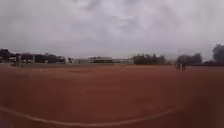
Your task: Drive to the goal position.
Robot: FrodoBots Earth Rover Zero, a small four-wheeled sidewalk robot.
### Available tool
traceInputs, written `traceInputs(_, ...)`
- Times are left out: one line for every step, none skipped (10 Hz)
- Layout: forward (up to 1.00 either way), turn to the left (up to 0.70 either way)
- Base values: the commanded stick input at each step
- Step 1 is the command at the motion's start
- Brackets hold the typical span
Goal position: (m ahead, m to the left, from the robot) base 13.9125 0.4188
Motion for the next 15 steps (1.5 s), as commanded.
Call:
traceInputs(0.70,0.00)
traceInputs(0.70,0.00)
traceInputs(0.70,0.00)
traceInputs(0.70,0.00)
traceInputs(0.70,0.00)
traceInputs(0.70,0.00)
traceInputs(0.70,0.00)
traceInputs(0.70,0.00)
traceInputs(0.70,0.00)
traceInputs(0.70,0.00)
traceInputs(0.70,0.00)
traceInputs(0.70,0.00)
traceInputs(0.70,0.00)
traceInputs(0.70,0.00)
traceInputs(0.70,0.00)
